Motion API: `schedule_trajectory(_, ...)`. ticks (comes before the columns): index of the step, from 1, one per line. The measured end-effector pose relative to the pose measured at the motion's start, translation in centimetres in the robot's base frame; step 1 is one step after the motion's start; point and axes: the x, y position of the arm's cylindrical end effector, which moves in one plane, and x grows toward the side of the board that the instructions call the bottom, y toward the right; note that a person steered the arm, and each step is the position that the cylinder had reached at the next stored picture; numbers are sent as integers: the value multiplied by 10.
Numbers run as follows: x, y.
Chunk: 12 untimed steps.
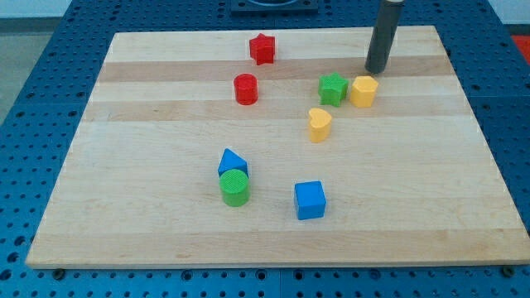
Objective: Push the yellow hexagon diagonal to the yellow heart
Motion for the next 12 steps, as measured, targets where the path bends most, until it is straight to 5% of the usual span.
schedule_trajectory(12, 90, -10)
